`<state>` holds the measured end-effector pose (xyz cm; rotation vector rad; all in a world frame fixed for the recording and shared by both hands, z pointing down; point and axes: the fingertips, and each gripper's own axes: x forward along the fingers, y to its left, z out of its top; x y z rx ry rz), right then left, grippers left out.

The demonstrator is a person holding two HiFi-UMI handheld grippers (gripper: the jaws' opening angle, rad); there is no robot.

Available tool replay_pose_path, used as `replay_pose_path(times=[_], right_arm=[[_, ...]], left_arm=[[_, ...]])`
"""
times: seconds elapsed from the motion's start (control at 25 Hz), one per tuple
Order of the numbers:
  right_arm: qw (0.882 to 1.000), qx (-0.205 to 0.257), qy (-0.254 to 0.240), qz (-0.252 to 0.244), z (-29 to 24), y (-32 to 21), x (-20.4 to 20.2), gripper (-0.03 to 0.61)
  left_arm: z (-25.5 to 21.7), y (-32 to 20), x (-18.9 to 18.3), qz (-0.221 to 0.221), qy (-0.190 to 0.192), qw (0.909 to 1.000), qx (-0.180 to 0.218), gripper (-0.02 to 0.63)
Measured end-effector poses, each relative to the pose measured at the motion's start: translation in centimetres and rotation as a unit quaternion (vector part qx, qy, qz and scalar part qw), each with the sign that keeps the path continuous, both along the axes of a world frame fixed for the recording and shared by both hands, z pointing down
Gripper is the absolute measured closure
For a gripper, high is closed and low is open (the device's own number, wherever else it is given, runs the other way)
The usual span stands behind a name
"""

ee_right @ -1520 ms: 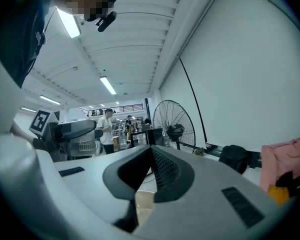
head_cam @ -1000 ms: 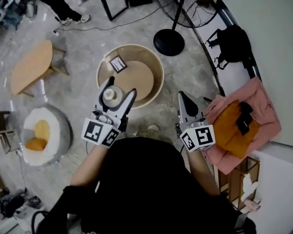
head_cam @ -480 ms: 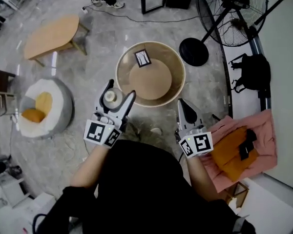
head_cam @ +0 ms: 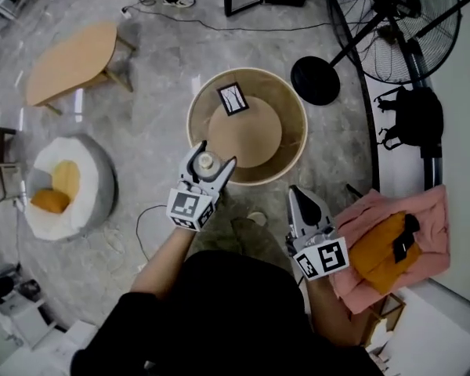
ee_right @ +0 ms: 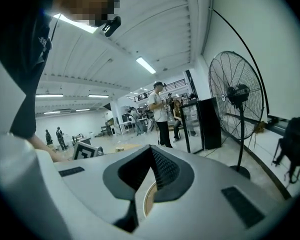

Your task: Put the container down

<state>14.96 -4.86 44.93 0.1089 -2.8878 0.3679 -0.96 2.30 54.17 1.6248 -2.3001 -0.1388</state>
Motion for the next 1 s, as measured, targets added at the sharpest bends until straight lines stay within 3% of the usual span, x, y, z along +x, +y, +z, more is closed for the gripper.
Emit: replay_pose_path(times=[0.2,0.36,0.56,0.72,1.0], right_arm=[[0.999,0.009,0.038,0.012,5.4,-1.6,-6.6,0.557],[0.998,-0.021,0.036,0.051,10.4,-4.5,-10.8,0.555],[0.992,-0.057,0.041,0.106,17.2,-6.6,-14.5,0.557],[0.989,-0.058,0.059,0.123,23.5,-7.3,-16.8,0.557],[0.983,-0.070,0.101,0.140,32.9,-7.9,-18.3,0.557]], left_arm=[[9.2,-4.5,-6.4,0.025,0.016,0.9993,-0.024,0.261],[16.9,-8.7,-9.2,0.063,0.009,0.9973,-0.037,0.261],[26.8,-12.4,-10.9,0.120,0.000,0.9910,-0.061,0.261],[34.4,-15.4,-11.6,0.155,-0.006,0.9854,-0.069,0.261],[43.0,-19.4,-13.0,0.157,0.001,0.9857,-0.060,0.261]])
